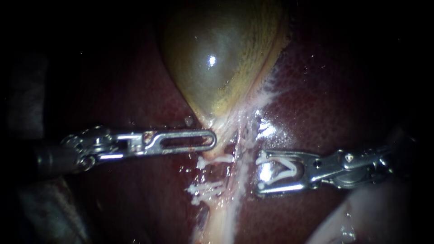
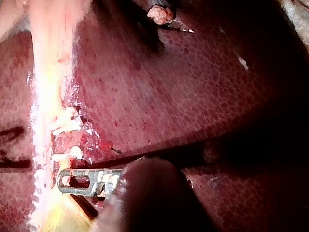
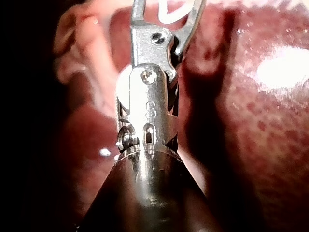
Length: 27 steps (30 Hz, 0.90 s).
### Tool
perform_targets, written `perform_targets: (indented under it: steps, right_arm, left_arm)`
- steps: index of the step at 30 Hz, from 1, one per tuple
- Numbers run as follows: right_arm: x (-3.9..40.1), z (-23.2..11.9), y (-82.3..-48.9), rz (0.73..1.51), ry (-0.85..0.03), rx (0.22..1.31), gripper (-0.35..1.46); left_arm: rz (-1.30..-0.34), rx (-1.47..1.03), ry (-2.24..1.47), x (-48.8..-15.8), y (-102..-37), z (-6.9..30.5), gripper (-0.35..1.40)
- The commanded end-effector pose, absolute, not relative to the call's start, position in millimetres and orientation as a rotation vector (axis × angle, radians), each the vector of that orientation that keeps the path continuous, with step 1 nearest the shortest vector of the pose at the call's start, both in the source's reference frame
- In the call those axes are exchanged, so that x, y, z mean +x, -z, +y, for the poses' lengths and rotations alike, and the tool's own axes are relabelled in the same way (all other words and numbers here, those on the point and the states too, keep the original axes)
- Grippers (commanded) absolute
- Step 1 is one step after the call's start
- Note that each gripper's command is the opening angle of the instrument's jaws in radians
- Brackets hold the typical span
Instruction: Clipping first clip right tube
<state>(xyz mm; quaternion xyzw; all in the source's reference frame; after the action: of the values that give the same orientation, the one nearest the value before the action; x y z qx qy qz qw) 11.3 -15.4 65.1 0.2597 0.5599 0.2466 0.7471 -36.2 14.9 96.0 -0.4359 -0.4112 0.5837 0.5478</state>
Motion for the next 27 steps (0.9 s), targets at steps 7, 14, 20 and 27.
perform_targets:
  steps: [7, 14, 20, 27]
  right_arm:
    - [11.4, -15.6, -64.9, 1.226, -0.54, 0.569, 0.58]
    - [11.8, -15.9, -64.7, 1.193, -0.613, 0.635, 0.58]
    - [12.4, -16.0, -64.6, 1.177, -0.708, 0.707, 0.57]
    - [13.1, -16.0, -64.6, 1.179, -0.725, 0.711, 0.55]
  left_arm:
    - [-0.978, -1.033, -1.384, -36.1, -96.0, 14.9, -0.35]
    - [-0.989, -1.029, -1.388, -35.0, -95.1, 14.7, -0.35]
    - [-0.996, -1.018, -1.393, -34.3, -93.6, 14.4, -0.35]
    - [-1.005, -1.011, -1.392, -33.6, -91.9, 14.3, -0.35]
